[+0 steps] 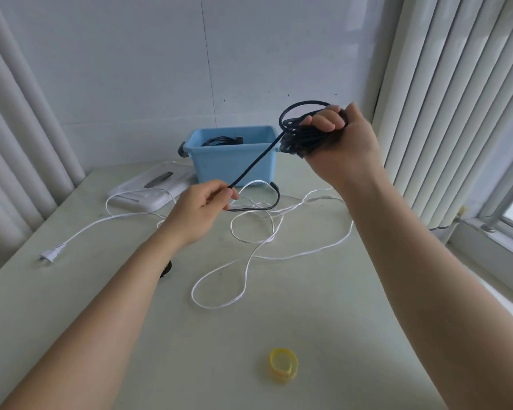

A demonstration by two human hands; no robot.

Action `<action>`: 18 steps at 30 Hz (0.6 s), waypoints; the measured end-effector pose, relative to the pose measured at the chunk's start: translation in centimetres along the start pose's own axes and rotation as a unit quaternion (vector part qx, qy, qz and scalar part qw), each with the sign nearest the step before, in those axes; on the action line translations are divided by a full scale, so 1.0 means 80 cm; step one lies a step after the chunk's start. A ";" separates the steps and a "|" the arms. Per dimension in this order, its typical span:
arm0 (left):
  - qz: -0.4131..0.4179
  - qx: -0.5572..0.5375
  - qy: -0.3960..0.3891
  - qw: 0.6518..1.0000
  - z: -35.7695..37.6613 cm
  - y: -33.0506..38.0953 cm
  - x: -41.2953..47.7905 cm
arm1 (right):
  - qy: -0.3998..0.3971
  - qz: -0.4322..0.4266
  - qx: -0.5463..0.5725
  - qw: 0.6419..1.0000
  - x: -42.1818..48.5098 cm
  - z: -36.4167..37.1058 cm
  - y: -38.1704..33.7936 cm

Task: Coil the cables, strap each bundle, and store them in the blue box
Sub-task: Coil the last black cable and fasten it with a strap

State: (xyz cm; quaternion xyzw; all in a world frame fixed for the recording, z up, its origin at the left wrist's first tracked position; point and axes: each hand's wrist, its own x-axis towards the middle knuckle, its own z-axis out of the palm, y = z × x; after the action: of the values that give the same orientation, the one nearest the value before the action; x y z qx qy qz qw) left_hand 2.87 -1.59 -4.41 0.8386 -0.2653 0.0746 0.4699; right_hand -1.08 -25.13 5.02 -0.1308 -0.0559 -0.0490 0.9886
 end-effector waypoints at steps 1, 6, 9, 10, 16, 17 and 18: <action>-0.003 -0.002 -0.022 1.000 0.002 0.002 -0.002 | 0.011 -0.026 -0.001 1.000 0.001 0.001 -0.001; 0.033 -0.016 -0.113 0.993 0.023 0.029 -0.009 | 0.085 -0.131 -0.129 0.979 0.006 -0.007 0.009; 0.064 -0.017 -0.113 0.991 0.026 0.049 -0.011 | 0.074 -0.153 -0.367 0.915 0.012 -0.024 0.026; 0.070 -0.011 -0.097 0.993 0.025 0.054 -0.011 | 0.050 -0.159 -0.469 0.867 0.012 -0.028 0.030; 0.113 -0.028 0.045 0.992 0.001 0.070 -0.011 | -0.141 -0.080 -0.784 0.599 -0.009 -0.028 0.072; 0.119 -0.034 0.061 0.990 -0.005 0.070 -0.011 | -0.169 -0.060 -0.787 0.590 -0.012 -0.026 0.076; 0.121 -0.036 0.077 0.989 -0.009 0.070 -0.010 | -0.199 -0.035 -0.783 0.589 -0.014 -0.024 0.077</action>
State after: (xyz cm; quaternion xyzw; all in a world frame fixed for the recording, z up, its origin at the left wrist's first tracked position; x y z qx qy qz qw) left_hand -0.62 -3.03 -0.16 0.7748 -0.3300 0.1858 0.5062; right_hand -1.34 -19.66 1.47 -0.8587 -0.1957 -0.0808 0.4667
